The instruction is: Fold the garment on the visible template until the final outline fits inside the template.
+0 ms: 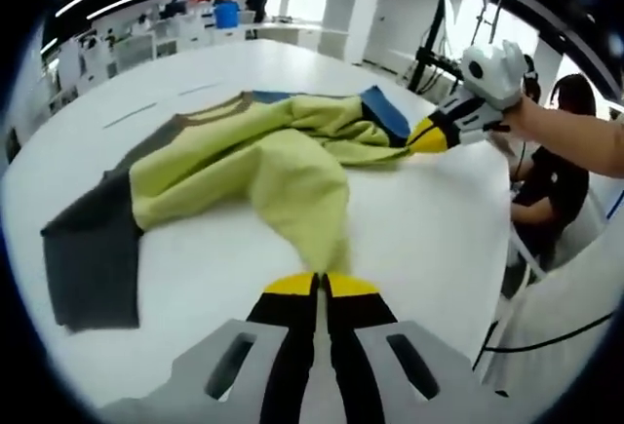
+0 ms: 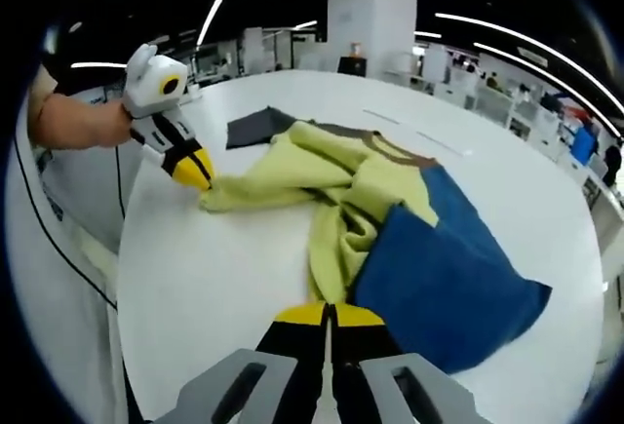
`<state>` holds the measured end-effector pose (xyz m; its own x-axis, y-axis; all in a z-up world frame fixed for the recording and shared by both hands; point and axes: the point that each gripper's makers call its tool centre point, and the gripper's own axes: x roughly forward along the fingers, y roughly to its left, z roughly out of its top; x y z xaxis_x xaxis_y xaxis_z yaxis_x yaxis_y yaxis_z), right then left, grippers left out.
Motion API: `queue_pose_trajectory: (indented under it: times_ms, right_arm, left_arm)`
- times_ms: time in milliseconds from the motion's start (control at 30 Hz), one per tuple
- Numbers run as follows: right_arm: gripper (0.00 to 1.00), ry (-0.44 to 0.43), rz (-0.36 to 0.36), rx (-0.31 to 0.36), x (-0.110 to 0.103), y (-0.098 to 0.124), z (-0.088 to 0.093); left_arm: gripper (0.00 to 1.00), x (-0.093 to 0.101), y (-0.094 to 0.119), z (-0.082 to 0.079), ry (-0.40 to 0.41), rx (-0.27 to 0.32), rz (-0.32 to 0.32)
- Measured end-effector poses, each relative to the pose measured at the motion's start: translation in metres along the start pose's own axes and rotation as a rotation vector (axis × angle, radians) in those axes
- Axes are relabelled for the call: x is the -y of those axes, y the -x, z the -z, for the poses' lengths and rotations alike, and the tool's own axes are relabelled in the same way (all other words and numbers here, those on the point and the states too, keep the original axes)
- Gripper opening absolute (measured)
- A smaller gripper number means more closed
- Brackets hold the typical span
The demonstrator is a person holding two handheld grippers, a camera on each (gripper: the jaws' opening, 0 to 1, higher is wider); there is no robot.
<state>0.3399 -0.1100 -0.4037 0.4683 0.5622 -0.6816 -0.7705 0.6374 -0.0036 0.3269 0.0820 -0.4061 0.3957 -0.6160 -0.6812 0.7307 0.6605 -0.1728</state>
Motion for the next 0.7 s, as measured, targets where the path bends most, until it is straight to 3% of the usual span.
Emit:
queue_pose_trajectory:
  times_ms: [700]
  right_arm:
    - [0.00,-0.036,0.106,0.068,0.034,0.040,-0.014]
  left_arm:
    - [0.00,-0.056,0.047,-0.026,0.080,0.125,-0.141]
